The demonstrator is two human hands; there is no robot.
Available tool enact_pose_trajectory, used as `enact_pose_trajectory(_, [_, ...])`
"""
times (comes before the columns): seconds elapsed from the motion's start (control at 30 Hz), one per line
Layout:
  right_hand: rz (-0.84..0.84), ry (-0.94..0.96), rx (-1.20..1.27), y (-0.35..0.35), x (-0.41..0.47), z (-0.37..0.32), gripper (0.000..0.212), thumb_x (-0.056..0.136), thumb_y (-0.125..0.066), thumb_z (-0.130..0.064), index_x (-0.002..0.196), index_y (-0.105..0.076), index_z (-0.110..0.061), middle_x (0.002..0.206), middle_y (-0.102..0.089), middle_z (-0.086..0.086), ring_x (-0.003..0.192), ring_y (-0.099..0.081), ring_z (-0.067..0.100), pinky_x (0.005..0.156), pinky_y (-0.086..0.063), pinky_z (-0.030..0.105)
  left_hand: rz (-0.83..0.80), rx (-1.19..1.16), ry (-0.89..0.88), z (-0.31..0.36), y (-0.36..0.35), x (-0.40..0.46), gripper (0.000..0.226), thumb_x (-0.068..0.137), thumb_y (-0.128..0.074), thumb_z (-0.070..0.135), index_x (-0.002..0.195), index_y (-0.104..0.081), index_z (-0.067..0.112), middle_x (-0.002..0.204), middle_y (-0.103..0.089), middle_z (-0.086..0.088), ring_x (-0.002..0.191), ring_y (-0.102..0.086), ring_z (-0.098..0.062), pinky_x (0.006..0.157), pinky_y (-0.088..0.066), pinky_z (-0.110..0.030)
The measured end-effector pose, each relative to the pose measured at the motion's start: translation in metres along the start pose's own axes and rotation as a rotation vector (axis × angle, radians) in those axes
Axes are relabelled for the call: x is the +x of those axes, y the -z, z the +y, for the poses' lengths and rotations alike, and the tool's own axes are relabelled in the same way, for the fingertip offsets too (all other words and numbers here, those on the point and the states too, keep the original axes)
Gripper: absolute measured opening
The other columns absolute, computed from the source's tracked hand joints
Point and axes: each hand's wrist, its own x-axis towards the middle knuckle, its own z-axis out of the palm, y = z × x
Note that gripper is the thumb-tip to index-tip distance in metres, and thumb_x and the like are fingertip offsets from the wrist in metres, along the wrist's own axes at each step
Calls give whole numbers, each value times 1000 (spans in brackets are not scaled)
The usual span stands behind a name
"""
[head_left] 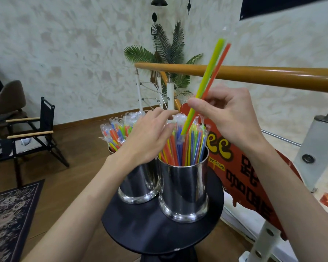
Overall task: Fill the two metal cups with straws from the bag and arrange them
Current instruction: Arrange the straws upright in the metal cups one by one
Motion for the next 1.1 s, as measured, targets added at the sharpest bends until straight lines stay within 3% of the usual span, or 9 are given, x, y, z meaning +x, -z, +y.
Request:
enact_pose_trajectory(0.17, [-143, -138, -38, -16, -5, 11, 13, 86, -80, -33, 75, -74, -29, 66, -72, -6, 62, -67, 11, 65, -59, 41, 114, -193, 19, 4, 2, 2, 70, 100, -36, 54, 158, -29, 15, 136, -58, 2, 122, -54, -13, 103, -46, -44])
enact_pose_trajectory(0.3, [-367, -175, -258, -44, -19, 25, 33, 83, -81, -38, 61, -60, -26, 59, -64, -6, 58, -61, 5, 59, -43, 26, 241, -235, -2, 7, 7, 2, 84, 96, -48, 55, 161, -12, 17, 150, -49, -1, 122, -54, -6, 100, -49, -37])
enact_pose_trajectory(0.4, [-494, -184, -329, -54, -27, 33, 37, 81, -83, -40, 60, -59, -19, 59, -62, -5, 59, -58, 9, 61, -45, 32, 304, -154, -60, 5, 8, 3, 63, 99, -57, 37, 154, -35, 15, 136, -60, -1, 109, -59, -9, 89, -51, -32])
enact_pose_trajectory(0.47, [-558, -208, -331, -51, -26, 32, 39, 79, -84, -42, 64, -64, -13, 63, -65, -2, 61, -60, 9, 63, -48, 31, 296, -69, -119, 1, 6, 3, 32, 99, -61, 22, 129, -65, 13, 118, -68, -2, 101, -63, -13, 87, -50, -27])
enact_pose_trajectory(0.57, [-662, -275, -331, -31, -17, 31, 31, 76, -86, -44, 84, -74, -16, 77, -72, -6, 74, -68, 5, 73, -55, 29, 188, 1, -151, -2, 2, 0, 15, 95, -68, 16, 107, -76, 11, 103, -72, -2, 86, -67, -17, 80, -49, -26])
enact_pose_trajectory(0.73, [-445, -324, -345, 29, 3, 30, 19, 78, -87, -32, 89, -76, -20, 81, -74, -5, 76, -70, 8, 75, -58, 35, -27, 66, -149, -4, -3, -2, 15, 94, -70, 23, 108, -75, 19, 100, -73, 4, 88, -67, -15, 82, -53, -34])
enact_pose_trajectory(0.9, [-616, -580, -471, 30, -3, 51, 38, 75, -86, -48, 91, -70, -18, 79, -73, 3, 71, -69, 20, 70, -60, 38, -149, 154, -103, 0, -6, -1, 29, 93, -58, 48, 105, -74, 27, 101, -73, 8, 95, -66, -15, 86, -54, -41])
enact_pose_trajectory(1.0, [-583, -566, -481, 14, -9, 62, 46, 72, -85, -56, 90, -67, -17, 79, -64, -4, 70, -60, 13, 59, -45, 30, -141, 181, -109, 5, -10, -2, 50, 87, -47, 64, 102, -76, 26, 97, -74, 6, 93, -66, -16, 84, -53, -38])
enact_pose_trajectory(1.1, [-523, -530, -502, 4, -11, 67, 52, 72, -84, -58, 88, -68, -11, 77, -62, -5, 72, -58, 13, 61, -42, 30, -123, 220, -131, 4, -15, -3, 45, 88, -55, 61, 102, -76, 24, 96, -73, 7, 93, -66, -16, 83, -51, -36])
